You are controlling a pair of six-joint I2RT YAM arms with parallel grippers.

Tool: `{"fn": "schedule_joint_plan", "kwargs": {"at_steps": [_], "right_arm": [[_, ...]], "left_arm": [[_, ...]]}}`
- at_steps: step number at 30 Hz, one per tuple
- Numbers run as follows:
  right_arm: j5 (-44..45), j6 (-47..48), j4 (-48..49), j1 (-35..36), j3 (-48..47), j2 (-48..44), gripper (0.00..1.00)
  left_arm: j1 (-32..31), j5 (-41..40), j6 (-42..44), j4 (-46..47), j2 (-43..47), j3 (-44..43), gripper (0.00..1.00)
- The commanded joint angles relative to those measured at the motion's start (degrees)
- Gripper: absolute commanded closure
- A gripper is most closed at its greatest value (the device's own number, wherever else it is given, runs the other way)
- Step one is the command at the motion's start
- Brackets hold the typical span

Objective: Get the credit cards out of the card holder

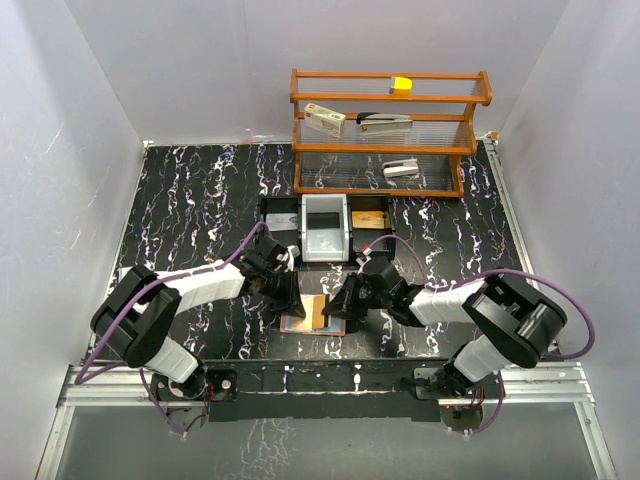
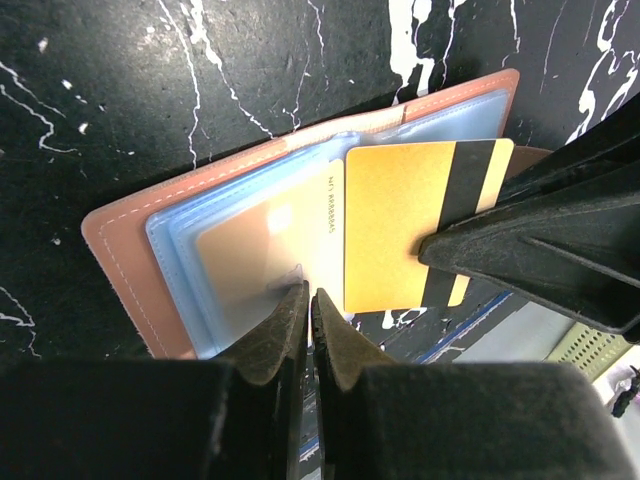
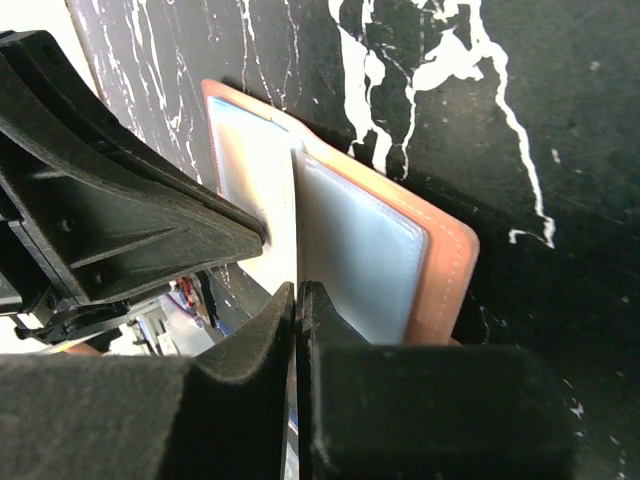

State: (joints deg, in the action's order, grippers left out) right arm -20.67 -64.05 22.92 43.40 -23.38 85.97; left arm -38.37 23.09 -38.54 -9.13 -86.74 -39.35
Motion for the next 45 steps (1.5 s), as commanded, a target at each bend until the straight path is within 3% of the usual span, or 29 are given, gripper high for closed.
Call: {"fn": "schedule_joint_plan", "kwargs": {"at_steps": [1,11,19,36,40,42,45], "right_arm": [[3.96,3.23,-7.56,-0.15,-1.39,-2.45,1.00],[5.81,6.69,-16.53,-0.24,-4.32,-3.30,1.00],[0.89,8.23,-14.32,-0.18,-6.25,-5.79,1.00],[-2.52,11.26,-11.27,-0.19,-7.65,-10.03,1.00],[-2.10,14.39,-12.51,-0.23,-8.73,-11.78,1.00],[-2.07,16.18,-13.16,-0.16,-9.52,-12.32,1.00],[-1.53,17.61,-12.81,-0.17,-9.81,-14.07,1.00]], "left_arm": [[-0.04,-3.64,1.76,-4.99,1.42,0.44,0.95],[-0.04,-1.52,1.66,-4.16,5.01,1.17,0.90],[-0.04,-3.39,1.82,-5.64,9.31,0.88,0.84],[-0.04,-8.67,0.93,-6.62,15.97,0.27,0.87],[-0.04,-11.37,0.69,-7.55,19.94,1.18,0.81],[-0.04,-13.91,0.47,-8.59,21.76,1.28,0.69],[0.02,-17.46,0.33,-10.13,24.47,1.10,0.59]]}}
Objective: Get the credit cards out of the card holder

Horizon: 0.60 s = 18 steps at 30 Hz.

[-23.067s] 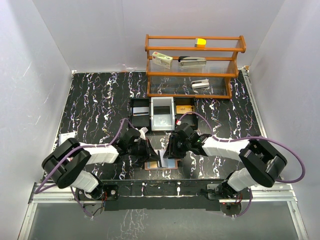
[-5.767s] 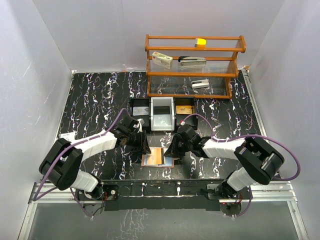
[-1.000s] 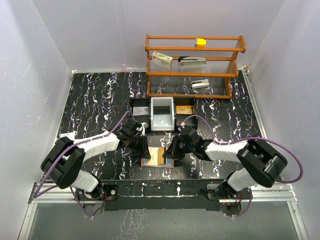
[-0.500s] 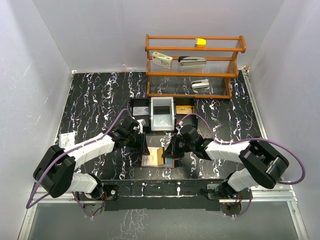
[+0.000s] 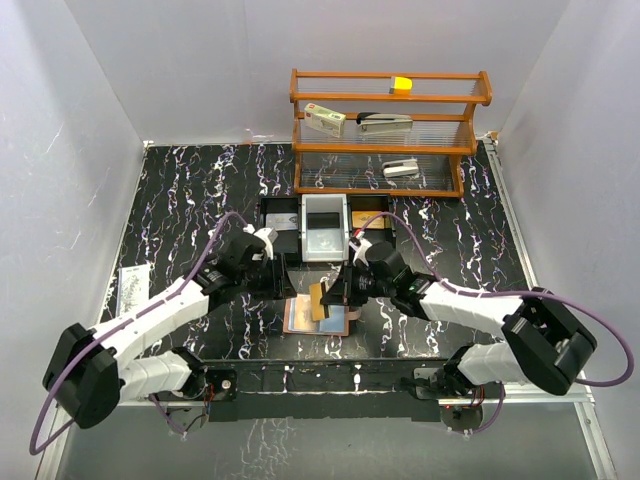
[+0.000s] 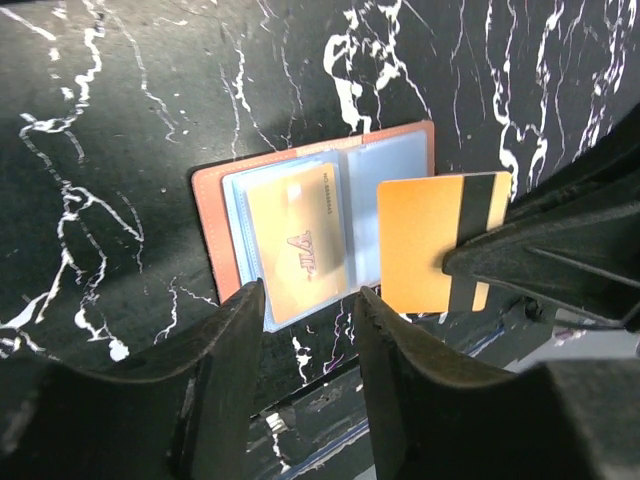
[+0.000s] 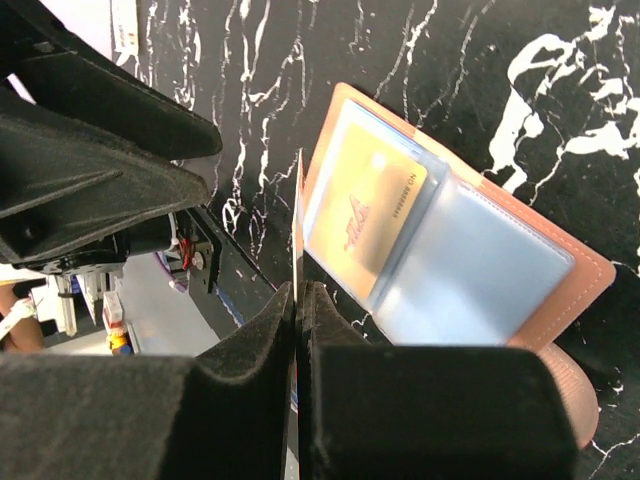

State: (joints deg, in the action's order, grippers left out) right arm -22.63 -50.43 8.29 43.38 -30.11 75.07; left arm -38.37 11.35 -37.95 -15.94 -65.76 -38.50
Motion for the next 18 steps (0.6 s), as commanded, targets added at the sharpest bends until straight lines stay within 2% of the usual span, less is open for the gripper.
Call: {"fn": "schedule_joint_plan", "kwargs": {"at_steps": [1,10,11,15,18], "right_arm": [[0.99,4.28,1.95,-0.09,-3.10,-3.90,1.00],[7.36,9.21,4.01,-0.11,-1.20,-12.57,1.00],[8.01,10.16,4.09,-0.11,-1.16,-13.40,1.00],[11.55,16.16,3.01,-0.07,-1.10,-17.03,1.00],[14.74,23.63,2.09,-0.10,-0.46,-21.03,1.00]], "left_arm": [[0.01,-7.06,-0.20,-3.83,4.33,-0.05,0.55],[0.09,-19.20,-1.78,-7.71,12.06,-1.58,0.20],[0.08,-19.75,-1.97,-7.63,12.53,-1.71,0.13],[0.05,-21.65,-2.72,-9.24,13.81,-2.43,0.03],[0.05,-24.39,-3.00,-11.43,14.75,-2.47,0.01]]}}
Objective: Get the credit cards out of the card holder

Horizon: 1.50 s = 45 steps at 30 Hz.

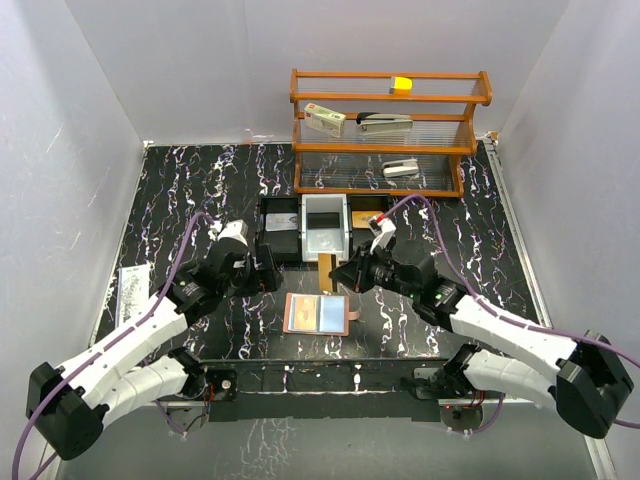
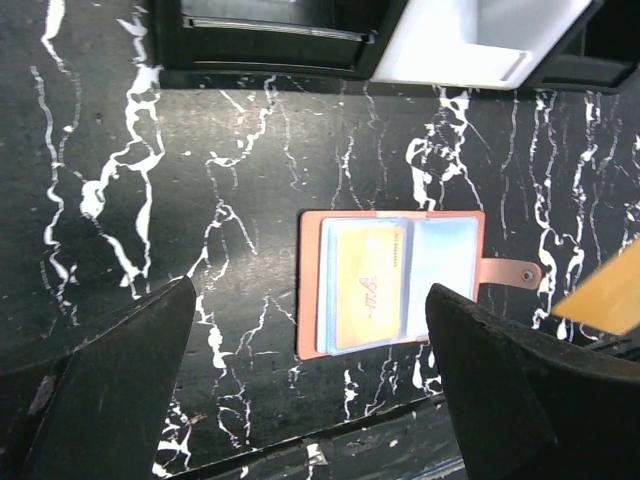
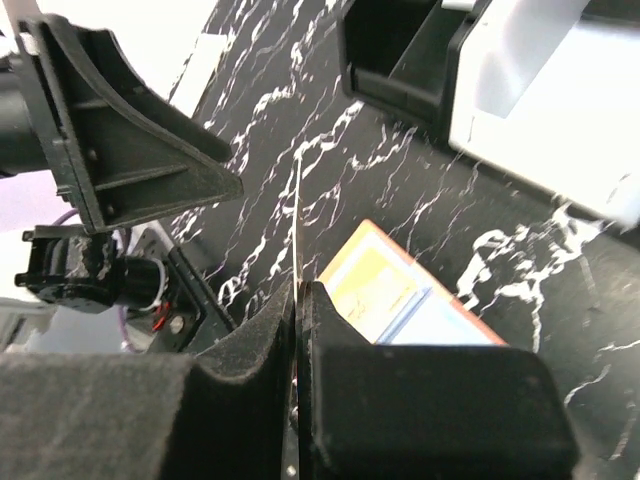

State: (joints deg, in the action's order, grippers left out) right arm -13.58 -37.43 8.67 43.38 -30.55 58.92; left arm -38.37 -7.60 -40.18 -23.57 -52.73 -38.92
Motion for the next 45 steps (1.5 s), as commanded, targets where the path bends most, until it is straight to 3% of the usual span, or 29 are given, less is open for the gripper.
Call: {"fn": "schedule_joint_plan", "kwargs": {"at_steps": [1,5,10,18,22,29,33,36,45], "right_arm": [[6.93,13.23,1.87,-0.10,0.49,-6.44,1.00],[7.60,28.79,2.84,-0.09,2.56,-11.51,1.00],[12.35,50.81,-5.21,-0.08,-1.32,-11.29,1.00],[25.14,66.06,-6.97,-0.31,-6.76,-4.00,1.00],[24.07,67.26,-6.43,-3.48,-8.57,-0.03,1.00],[10.36,62.61,-7.75,-13.49,-14.16,7.54,1.00],[5.86,62.62,-6.27,-15.64,-16.71,13.33,1.00],[6.93,64.26,-5.07,-15.67,-18.85,17.96,1.00],[11.27,68.50,-3.24,-16.68,-24.24,27.25,1.00]], "left_arm": [[0.05,-6.25,-0.66,-4.93,1.87,-2.08,0.01],[0.05,-9.03,0.38,-7.32,1.54,-2.82,0.01],[0.05,-9.93,2.25,-7.80,0.21,-4.30,0.01],[0.05,-12.66,8.97,-9.88,-1.65,-7.15,0.01],[1.63,-14.24,9.61,-13.69,-4.87,-9.86,0.01],[11.83,-3.58,15.04,-9.31,-4.60,-10.01,0.01],[13.14,-5.20,18.84,-11.66,-5.48,-13.60,0.01],[13.14,-6.16,19.99,-12.90,-5.59,-15.32,0.01],[13.15,-5.90,21.33,-8.30,-1.04,-8.13,0.01]]}}
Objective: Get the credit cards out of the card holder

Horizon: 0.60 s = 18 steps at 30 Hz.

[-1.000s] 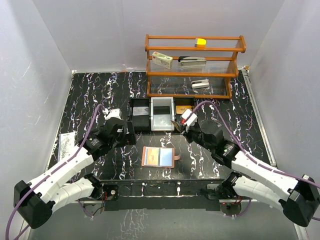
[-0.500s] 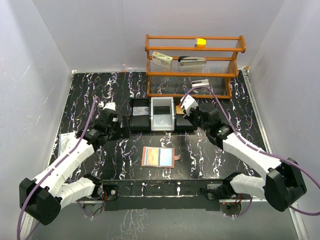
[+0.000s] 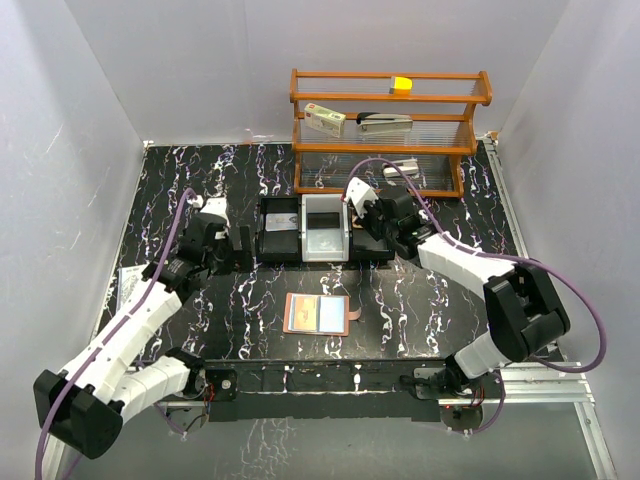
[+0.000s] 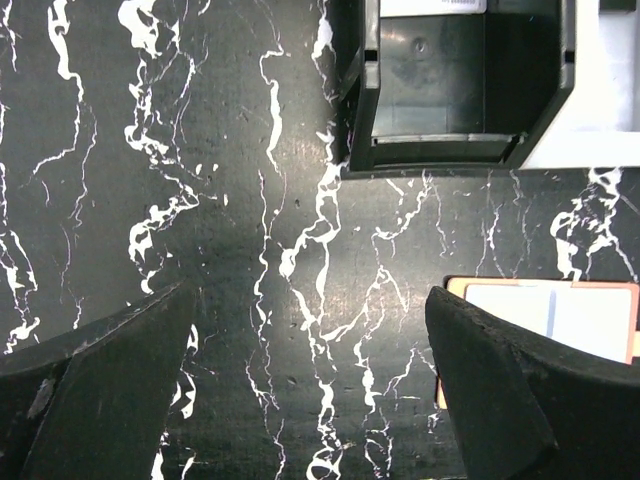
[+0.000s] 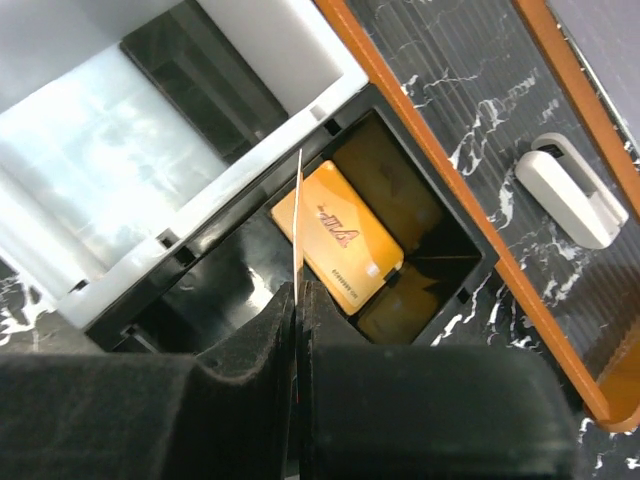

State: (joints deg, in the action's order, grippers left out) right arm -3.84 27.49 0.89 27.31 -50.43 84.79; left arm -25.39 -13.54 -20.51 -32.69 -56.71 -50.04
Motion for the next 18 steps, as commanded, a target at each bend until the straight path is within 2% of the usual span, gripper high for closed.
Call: {"fn": "schedule_joint_plan", "kwargs": {"at_steps": [1,5,7,18], "right_arm": [[1.92,4.33,5.01,-0.78,-4.40,1.93,1.00],[3.63,4.61,7.19,-1.95,-4.75,3.63,1.00],[2.19,5.94,7.96,-2.38,-4.11,3.87,1.00],[-3.62,14.17,10.64,-4.36,-2.93,5.37,1.00]], "left_arm": [[0.16,-0.22,1.70,1.31,3.71,4.07,0.01],[0.16,0.02,0.33,3.35,6.65,8.00,0.01],[0.14,2.20,1.57,4.41,6.86,8.26,0.01],[0.16,2.50,2.23,6.79,5.83,9.13,0.01]]}}
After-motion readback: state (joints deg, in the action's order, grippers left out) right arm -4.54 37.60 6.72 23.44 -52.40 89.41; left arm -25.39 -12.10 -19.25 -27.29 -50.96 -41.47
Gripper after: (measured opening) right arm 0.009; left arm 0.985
